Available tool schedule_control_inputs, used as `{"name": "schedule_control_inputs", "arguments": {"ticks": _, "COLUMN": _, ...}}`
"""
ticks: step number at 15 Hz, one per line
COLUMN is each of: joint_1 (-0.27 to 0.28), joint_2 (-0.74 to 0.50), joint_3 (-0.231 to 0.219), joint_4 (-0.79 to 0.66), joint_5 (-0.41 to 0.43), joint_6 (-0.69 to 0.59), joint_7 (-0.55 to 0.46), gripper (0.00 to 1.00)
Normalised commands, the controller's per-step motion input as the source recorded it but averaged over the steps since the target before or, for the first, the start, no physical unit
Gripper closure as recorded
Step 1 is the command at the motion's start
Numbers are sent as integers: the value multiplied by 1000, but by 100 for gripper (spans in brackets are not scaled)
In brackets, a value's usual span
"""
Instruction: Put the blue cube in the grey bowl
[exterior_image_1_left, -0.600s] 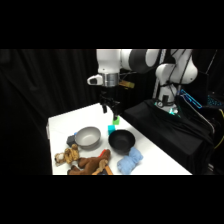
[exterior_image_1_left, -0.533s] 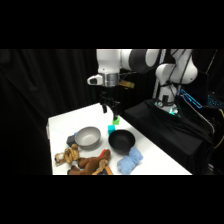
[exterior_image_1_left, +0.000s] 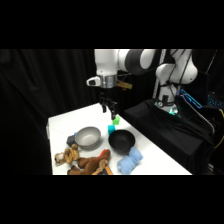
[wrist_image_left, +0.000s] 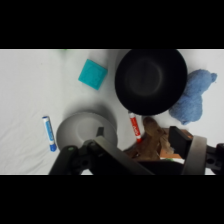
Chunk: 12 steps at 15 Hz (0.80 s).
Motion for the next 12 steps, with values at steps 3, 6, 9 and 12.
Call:
{"name": "schedule_control_inputs", "arguments": {"ticks": 3, "joint_1": -111, "joint_2": -62, "joint_3": -78, "joint_4": -26, "joint_5": -130, "joint_6": 72, "joint_7": 195, "gripper": 0}}
{"name": "schedule_control_inputs", "arguments": {"ticks": 6, "joint_1": -94, "joint_2": 24, "joint_3": -61, "joint_4": 24, "joint_5": -131, "joint_6": 70, "joint_7": 239, "gripper": 0}}
{"name": "schedule_control_inputs", "arguments": {"ticks": 9, "joint_1": -69, "joint_2": 118, "joint_3": -40, "joint_4": 65, "joint_5": -84, "joint_6": 70, "joint_7": 206, "gripper": 0}}
{"name": "schedule_control_inputs", "arguments": {"ticks": 12, "joint_1": -50, "joint_2": 175, "joint_3": -28, "joint_4": 74, "joint_5": -3, "joint_6": 172, "joint_7": 131, "gripper": 0}}
